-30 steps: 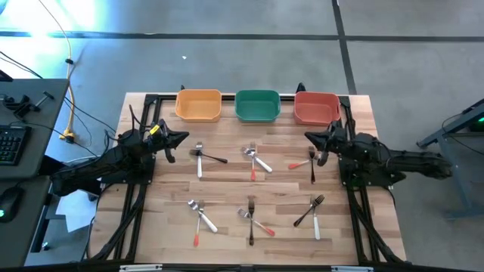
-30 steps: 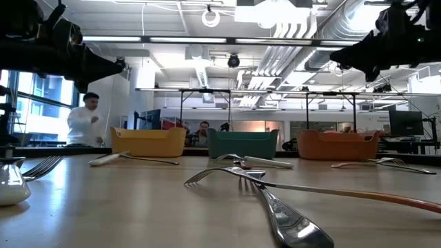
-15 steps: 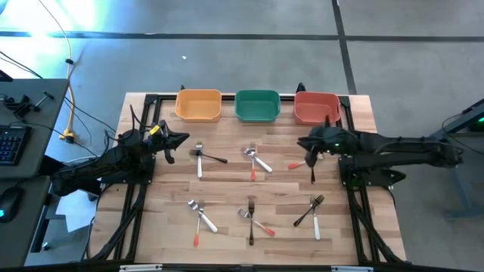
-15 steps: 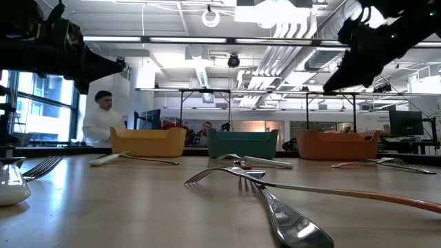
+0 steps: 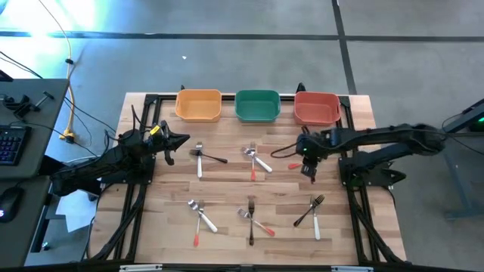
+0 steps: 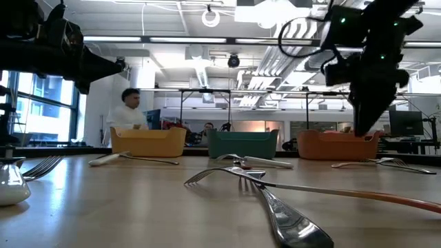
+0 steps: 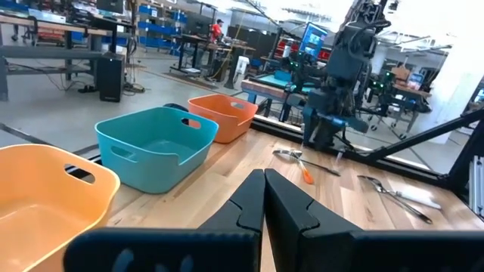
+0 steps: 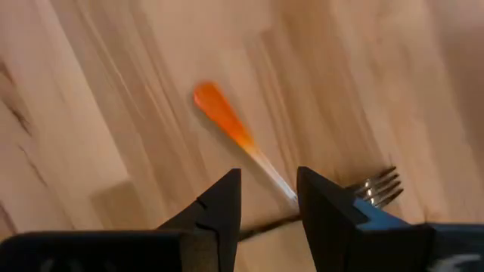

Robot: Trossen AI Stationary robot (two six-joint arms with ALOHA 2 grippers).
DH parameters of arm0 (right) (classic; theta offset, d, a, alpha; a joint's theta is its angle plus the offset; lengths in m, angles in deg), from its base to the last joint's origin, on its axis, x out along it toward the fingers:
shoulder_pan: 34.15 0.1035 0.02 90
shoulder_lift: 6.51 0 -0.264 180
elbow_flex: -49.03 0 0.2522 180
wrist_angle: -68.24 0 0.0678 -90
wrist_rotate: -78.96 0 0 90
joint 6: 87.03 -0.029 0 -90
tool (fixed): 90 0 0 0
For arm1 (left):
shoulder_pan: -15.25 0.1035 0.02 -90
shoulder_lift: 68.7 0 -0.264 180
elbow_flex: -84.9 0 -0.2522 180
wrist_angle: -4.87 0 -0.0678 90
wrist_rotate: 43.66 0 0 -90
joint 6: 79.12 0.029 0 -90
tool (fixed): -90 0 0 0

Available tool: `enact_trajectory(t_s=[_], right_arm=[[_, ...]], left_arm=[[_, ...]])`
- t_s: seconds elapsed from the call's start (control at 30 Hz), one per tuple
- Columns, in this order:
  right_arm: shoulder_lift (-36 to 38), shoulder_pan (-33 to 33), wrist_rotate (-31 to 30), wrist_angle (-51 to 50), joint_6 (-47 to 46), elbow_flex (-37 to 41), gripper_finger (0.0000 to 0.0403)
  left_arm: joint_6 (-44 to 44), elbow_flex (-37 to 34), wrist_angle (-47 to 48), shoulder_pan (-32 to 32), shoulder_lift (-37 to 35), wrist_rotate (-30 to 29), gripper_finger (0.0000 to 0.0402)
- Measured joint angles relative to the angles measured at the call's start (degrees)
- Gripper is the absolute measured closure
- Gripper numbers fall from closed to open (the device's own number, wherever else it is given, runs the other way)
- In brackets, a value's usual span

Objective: Sort silverware by color (type)
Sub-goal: Put the top right orange fork into the blue bin

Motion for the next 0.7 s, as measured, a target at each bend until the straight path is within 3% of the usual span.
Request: enact_trajectory(t_s=[0.17, 0.5, 0.7], right_arm=[[-8.0, 0.0, 3.5, 0.2, 2.9, -1.4, 0.0288], [-19.7, -0.4, -0.4, 0.2, 10.6, -4.2, 0.0289], [-23.0, -2.1, 1.2, 0.3, 12.2, -4.6, 0.0297]], left_arm=[[2.4, 0.0, 0.0, 0.0, 0.0, 0.1, 0.0401], [1.3, 0.0, 0.0, 0.0, 0.0, 0.1, 0.0401], [1.4, 0.0, -0.2, 0.0, 0.0, 0.1, 0.0401]])
